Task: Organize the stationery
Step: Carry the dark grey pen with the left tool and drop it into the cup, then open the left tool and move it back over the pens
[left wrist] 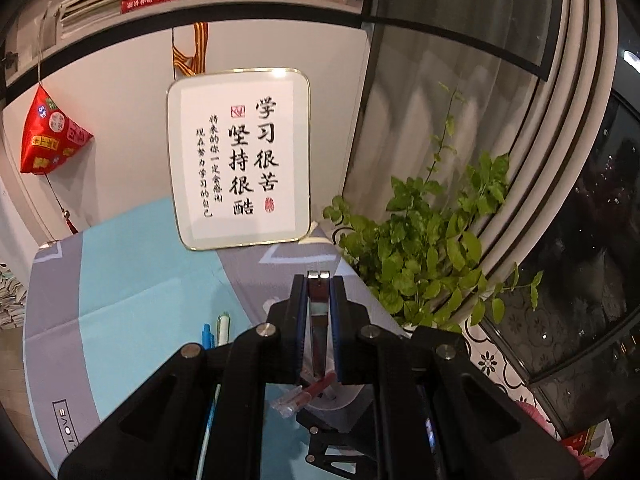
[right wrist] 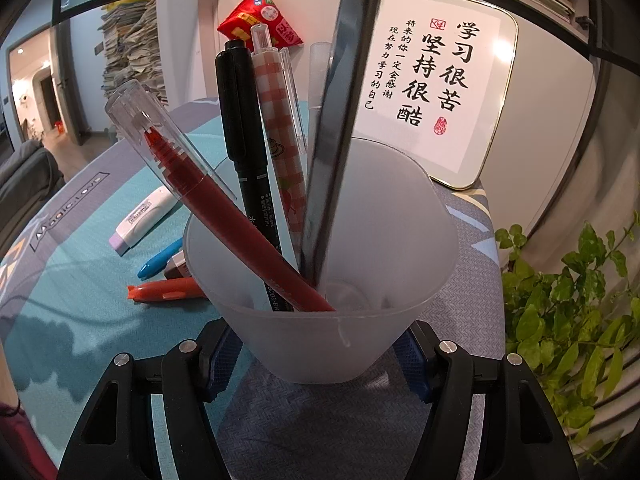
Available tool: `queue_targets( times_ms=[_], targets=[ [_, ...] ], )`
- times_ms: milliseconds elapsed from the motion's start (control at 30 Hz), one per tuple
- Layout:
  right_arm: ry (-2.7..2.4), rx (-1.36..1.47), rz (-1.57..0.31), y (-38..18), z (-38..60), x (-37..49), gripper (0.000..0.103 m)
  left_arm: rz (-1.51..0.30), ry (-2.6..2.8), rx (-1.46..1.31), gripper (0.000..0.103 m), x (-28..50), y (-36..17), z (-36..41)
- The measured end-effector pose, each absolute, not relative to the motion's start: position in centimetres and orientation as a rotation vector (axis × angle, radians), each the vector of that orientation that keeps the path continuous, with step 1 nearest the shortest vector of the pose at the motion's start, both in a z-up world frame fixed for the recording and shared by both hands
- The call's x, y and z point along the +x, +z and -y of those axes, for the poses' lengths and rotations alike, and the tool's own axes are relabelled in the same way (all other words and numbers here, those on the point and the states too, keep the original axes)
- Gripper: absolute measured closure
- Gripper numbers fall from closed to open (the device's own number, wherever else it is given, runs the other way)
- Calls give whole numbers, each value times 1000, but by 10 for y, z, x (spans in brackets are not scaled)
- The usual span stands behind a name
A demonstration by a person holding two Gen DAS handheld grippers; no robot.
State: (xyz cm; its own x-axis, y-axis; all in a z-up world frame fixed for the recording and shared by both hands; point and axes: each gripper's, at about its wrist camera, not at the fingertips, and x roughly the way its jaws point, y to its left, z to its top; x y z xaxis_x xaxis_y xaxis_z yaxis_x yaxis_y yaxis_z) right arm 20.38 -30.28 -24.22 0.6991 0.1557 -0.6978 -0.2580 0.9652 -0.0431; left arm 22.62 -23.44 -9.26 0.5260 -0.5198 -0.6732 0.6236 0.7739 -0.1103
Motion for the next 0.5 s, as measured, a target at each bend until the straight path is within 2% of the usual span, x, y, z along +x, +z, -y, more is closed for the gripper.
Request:
queue_targets(
  times_ms=[500],
  targets=[
    [231,-142,-763,-242,303,204,34,-788,-697,176,93,221,-98,234]
  ],
)
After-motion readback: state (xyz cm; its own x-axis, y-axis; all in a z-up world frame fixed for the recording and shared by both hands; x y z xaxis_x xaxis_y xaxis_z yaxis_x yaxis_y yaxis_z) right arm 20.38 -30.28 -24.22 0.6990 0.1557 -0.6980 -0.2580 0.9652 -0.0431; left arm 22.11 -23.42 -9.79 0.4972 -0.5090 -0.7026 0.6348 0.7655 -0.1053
